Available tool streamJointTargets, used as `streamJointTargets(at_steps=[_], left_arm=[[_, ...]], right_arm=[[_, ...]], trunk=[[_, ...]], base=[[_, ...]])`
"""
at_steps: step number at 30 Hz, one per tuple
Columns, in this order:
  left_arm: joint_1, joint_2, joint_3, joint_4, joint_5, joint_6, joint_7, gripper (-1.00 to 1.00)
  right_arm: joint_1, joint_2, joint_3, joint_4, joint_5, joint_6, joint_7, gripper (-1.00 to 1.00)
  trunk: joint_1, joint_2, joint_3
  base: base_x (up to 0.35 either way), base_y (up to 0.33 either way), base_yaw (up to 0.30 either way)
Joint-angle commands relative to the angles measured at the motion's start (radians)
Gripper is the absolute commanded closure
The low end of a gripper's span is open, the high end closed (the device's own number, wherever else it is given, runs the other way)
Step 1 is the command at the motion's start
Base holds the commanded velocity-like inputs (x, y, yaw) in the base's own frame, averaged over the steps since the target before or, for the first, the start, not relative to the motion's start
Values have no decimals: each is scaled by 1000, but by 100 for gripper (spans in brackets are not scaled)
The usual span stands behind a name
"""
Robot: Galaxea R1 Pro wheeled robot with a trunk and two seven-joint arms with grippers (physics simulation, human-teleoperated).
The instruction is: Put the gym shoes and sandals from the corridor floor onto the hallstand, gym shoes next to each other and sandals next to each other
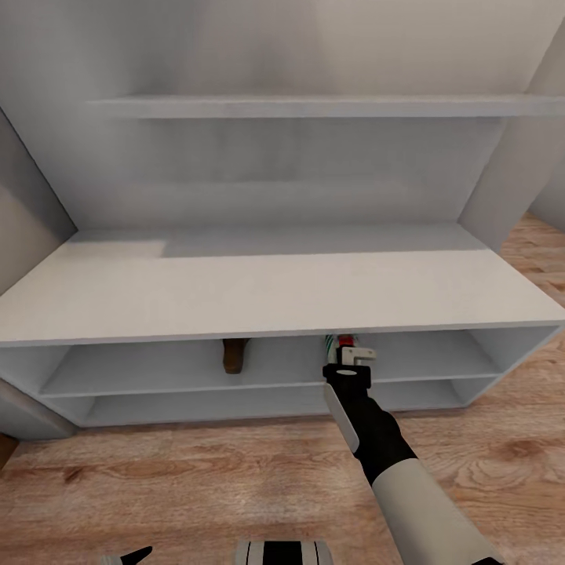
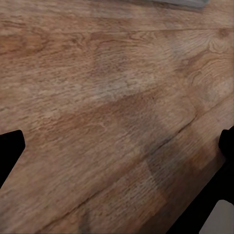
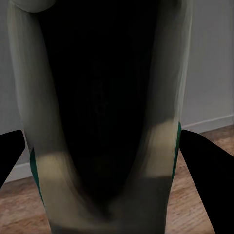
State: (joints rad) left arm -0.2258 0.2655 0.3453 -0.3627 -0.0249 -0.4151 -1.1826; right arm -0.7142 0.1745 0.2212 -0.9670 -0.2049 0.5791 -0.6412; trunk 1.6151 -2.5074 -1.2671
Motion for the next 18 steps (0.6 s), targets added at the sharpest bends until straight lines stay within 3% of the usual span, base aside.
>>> streamJointTargets(at_steps=[1, 18], left_arm=[[-1, 0, 5, 1, -3, -4, -5, -100], [0, -1, 5, 1, -3, -4, -5, -100]], right_arm=[[-1, 0, 1, -1, -8, 2, -8, 100], [-1, 0, 1, -1, -8, 2, -8, 100]], trunk=[[0, 0, -1], [0, 0, -1]], base=[[0, 0, 0], [76, 0, 0]])
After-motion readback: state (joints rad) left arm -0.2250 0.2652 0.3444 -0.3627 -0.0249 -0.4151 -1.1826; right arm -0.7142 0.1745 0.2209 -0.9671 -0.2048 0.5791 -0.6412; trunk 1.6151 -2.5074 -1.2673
